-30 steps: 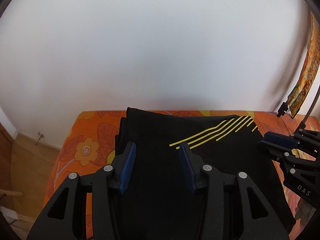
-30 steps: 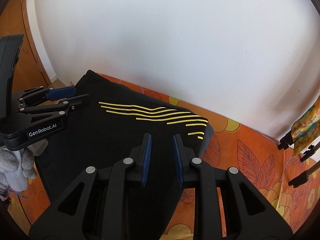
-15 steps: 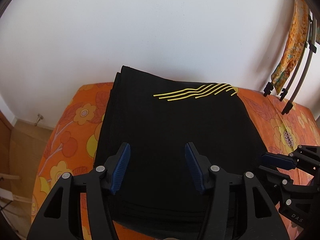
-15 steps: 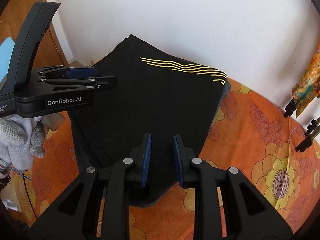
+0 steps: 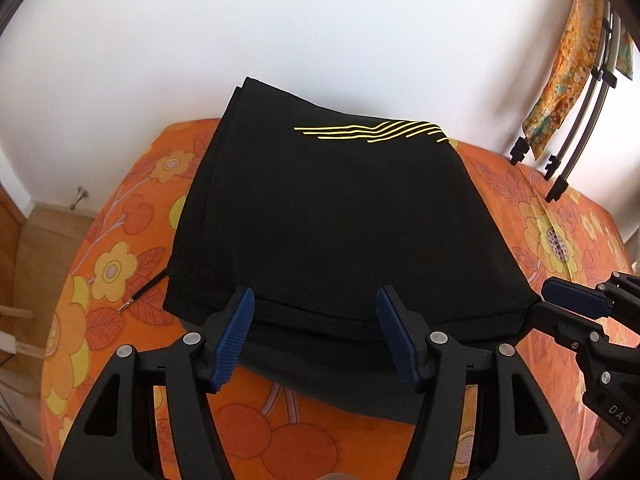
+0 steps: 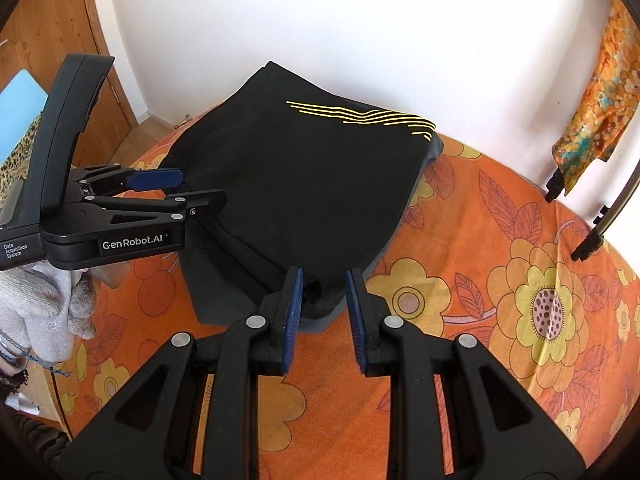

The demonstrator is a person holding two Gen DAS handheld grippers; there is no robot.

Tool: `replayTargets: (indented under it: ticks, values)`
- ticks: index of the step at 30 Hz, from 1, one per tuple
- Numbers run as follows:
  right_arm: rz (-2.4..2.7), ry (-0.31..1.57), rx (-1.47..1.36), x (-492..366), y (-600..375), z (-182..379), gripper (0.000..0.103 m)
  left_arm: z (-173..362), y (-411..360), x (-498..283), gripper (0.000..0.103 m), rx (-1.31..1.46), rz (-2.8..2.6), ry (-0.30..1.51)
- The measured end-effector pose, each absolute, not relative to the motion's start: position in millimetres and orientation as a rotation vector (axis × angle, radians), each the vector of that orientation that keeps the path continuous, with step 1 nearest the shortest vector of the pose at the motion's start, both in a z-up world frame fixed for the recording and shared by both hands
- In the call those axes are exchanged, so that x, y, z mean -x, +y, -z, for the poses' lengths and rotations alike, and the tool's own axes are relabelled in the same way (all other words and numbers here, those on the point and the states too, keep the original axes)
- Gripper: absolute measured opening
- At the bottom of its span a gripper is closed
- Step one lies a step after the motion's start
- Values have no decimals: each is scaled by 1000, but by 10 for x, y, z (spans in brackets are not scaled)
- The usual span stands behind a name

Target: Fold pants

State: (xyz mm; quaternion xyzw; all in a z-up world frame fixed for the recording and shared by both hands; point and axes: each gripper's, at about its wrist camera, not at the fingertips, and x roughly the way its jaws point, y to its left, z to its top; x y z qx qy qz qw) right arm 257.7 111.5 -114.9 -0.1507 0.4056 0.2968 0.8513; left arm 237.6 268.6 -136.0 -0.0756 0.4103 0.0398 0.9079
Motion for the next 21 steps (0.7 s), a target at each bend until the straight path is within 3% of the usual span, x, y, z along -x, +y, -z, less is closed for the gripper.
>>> replayTargets:
  ticks: [3, 6, 11, 13, 18, 21]
  values:
    - [-598, 823, 323, -2420, 1003, 1015, 24, 1232, 2620, -2215, 63, 164, -84, 823]
    - [-580, 771, 328, -2202, 868, 859, 50, 1104, 2530, -2046, 63, 165, -87, 803]
    - [-560, 699, 317, -1809, 626, 577, 54, 878, 2386, -1690, 69, 158, -94, 748]
    - [-550, 671, 312, -1659, 527, 472, 63, 800, 2336, -1549, 73, 178, -93, 730]
    - [-534, 621, 282, -1335, 263, 300, 64, 678, 2153, -1206, 76, 159, -111, 693]
    - [-510, 596, 250, -1186, 83, 234, 72, 640, 2086, -999, 80, 201, -117, 679]
